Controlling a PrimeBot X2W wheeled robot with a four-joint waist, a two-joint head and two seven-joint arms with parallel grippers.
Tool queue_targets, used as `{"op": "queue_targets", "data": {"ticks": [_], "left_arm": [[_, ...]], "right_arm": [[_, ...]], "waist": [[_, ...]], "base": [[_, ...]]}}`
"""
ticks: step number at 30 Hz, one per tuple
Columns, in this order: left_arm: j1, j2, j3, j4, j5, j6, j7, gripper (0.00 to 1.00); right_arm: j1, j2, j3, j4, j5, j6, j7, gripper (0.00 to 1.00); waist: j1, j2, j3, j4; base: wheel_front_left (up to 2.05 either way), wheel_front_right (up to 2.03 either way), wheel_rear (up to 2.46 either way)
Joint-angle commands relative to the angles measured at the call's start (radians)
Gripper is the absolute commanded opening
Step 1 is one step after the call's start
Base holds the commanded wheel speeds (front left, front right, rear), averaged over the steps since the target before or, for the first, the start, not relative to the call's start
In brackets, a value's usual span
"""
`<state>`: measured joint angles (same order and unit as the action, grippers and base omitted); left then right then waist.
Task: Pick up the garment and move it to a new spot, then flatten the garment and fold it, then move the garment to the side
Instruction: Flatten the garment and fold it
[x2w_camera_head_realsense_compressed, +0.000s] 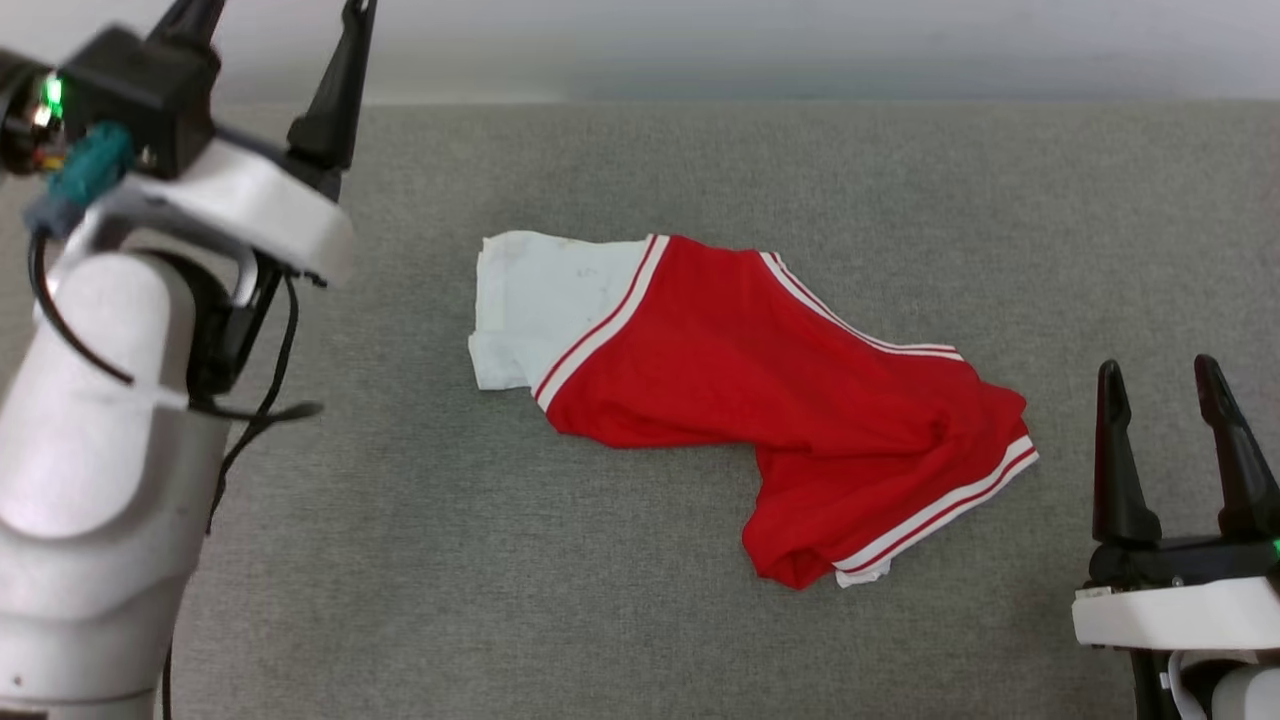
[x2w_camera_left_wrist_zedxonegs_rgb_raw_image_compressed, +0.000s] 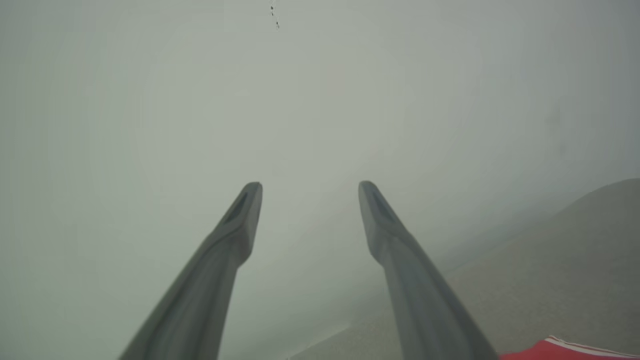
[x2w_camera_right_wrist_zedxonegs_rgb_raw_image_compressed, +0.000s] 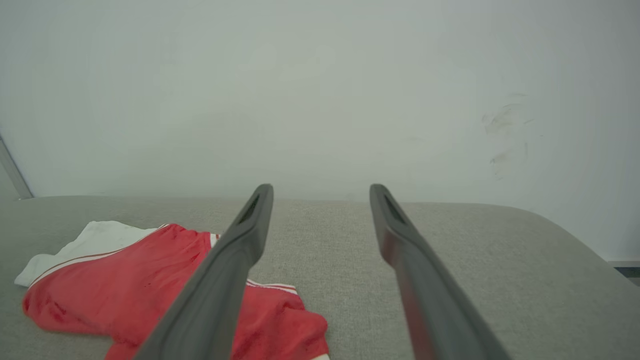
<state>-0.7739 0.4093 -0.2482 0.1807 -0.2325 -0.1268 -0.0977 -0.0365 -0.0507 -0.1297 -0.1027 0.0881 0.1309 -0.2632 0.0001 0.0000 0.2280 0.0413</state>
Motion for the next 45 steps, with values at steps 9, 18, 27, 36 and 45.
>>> {"op": "queue_targets", "data": {"ticks": [9,18,27,36,45], "left_arm": [[-0.198,0.127,-0.253,0.069,-0.255,-0.002,0.316,1.0],[-0.298,0.22,-0.483,0.125,-0.536,-0.003,0.753,1.0],[-0.315,0.288,-0.65,0.144,-0.686,-0.003,0.978,1.0],[-0.229,0.289,-0.783,0.215,-0.768,-0.004,1.003,0.59],[-0.277,0.335,-0.812,0.095,-0.788,-0.003,0.846,0.0]], "right_arm": [[-0.063,0.001,-0.002,-0.013,0.001,0.0,-0.002,1.0],[-0.111,0.001,0.0,-0.025,0.012,0.0,-0.002,1.0],[-0.143,0.001,0.001,-0.031,0.021,0.0,-0.002,1.0],[-0.154,0.001,0.006,-0.026,0.025,0.0,-0.002,1.0],[-0.115,0.001,-0.01,-0.008,0.02,0.0,-0.002,1.0]], "waist": [[-0.0001,0.0,0.11,-0.046],[-0.0001,0.0,0.193,-0.08],[-0.0001,0.0,0.253,-0.098],[-0.0001,0.0,0.267,-0.113],[-0.0001,0.0,0.174,-0.074]], "base": [[0.0,0.0,0.0],[0.0,0.0,0.0],[0.0,0.0,0.0],[0.0,0.0,0.0],[0.0,0.0,0.0]]}}
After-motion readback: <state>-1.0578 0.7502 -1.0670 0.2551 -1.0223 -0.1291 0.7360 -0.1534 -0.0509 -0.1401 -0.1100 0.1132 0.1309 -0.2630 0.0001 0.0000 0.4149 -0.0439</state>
